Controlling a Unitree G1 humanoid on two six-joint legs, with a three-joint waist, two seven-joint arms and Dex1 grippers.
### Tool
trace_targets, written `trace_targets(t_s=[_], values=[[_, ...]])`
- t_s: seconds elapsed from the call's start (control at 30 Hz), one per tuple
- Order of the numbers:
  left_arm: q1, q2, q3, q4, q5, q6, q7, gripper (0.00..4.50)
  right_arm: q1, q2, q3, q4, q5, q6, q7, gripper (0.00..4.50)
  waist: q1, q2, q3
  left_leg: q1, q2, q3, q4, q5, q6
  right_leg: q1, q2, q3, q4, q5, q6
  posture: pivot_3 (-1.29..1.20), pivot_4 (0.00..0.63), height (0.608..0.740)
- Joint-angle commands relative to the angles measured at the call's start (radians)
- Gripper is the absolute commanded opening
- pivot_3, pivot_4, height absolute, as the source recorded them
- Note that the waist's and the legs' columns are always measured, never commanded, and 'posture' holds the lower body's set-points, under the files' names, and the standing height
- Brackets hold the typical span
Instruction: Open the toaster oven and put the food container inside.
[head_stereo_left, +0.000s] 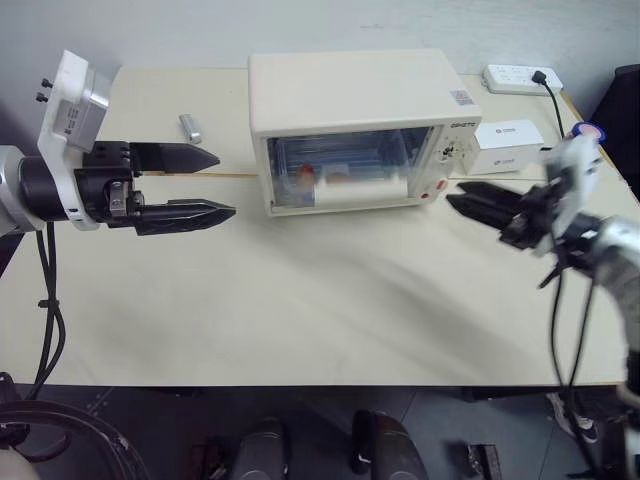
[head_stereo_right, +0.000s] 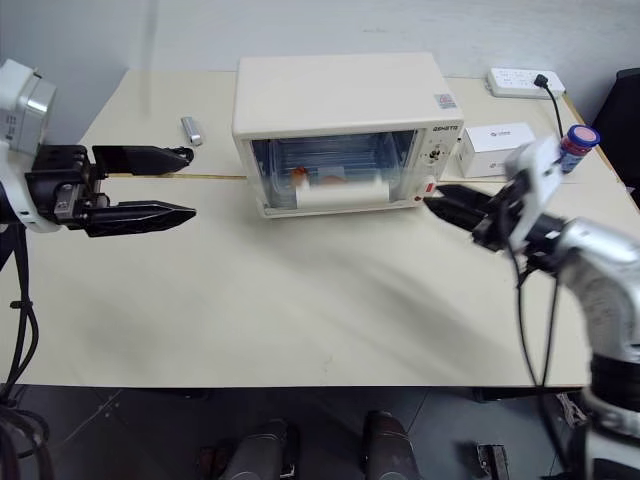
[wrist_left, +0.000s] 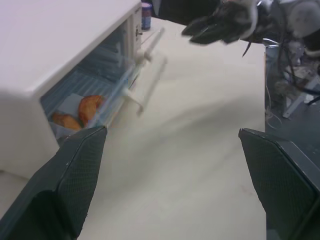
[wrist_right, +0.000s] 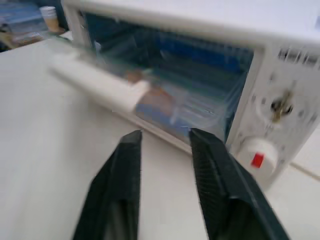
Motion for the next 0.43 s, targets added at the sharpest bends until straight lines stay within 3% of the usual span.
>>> trace_targets(t_s=[0.03,0.2,0.43], values=[[-0.003,0.044,0.048,0.023,0.02,-0.047,-0.029,4.5,-0.044,-0.096,-0.041,0.059,0.049,0.032,0.117,2.94,-0.001,0.0,0.0,0.0,0.0,0.001,0.0,0.0,0.0,0.0,0.0,0.001,0.0,0.0,0.0,0.0,0.15,0.74],[-0.002,0.087,0.055,0.059,0.035,-0.074,-0.071,4.5,-0.034,-0.22,-0.057,0.148,0.068,0.026,0.315,4.47,-0.001,0.0,0.0,0.0,0.0,0.002,0.0,0.0,0.001,-0.001,0.0,0.001,0.0,0.0,0.0,0.0,0.15,0.74],[0.014,0.103,0.065,0.056,0.036,-0.088,-0.091,4.5,-0.038,-0.213,-0.045,0.172,0.052,-0.012,0.34,4.47,-0.002,0.0,0.0,0.0,0.0,0.003,0.001,0.0,0.001,-0.001,0.0,0.002,0.0,0.0,0.001,0.0,0.15,0.74]])
